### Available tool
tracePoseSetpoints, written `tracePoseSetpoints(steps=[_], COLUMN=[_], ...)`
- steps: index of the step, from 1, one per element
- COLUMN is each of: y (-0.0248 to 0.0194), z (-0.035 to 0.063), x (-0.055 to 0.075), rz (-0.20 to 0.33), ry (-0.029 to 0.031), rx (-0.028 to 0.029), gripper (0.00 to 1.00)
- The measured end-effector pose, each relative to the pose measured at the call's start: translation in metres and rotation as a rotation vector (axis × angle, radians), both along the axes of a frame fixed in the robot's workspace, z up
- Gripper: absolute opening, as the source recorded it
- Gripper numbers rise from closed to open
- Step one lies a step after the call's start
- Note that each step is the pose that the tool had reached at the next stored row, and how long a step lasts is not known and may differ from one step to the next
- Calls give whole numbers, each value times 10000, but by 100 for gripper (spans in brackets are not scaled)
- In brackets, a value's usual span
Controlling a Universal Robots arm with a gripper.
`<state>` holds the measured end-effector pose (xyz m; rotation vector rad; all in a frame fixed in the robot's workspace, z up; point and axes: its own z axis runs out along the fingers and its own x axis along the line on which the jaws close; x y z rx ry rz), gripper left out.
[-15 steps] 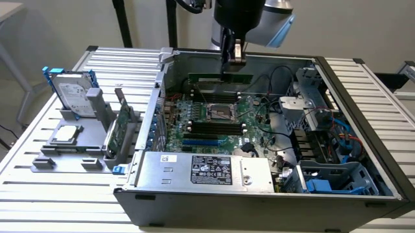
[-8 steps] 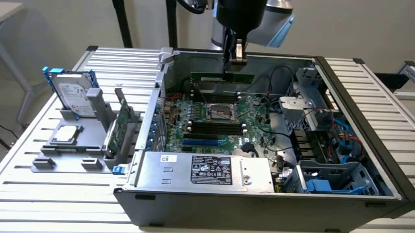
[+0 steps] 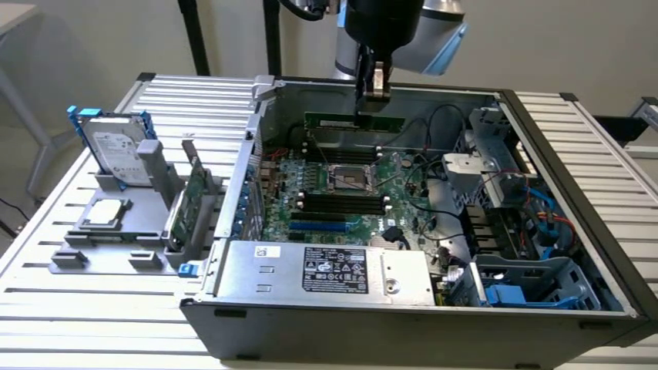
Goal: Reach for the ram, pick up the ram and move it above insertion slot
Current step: 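Pick up the ram and move it above insertion slot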
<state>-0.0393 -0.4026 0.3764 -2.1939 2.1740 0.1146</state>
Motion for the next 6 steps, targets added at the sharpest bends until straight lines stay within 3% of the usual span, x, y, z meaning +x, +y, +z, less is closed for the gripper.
tracePoseSetpoints(steps=[6], y=[0], z=[-1], x=[-1], rz=[-3], ry=[-1], rx=[2], gripper=[13])
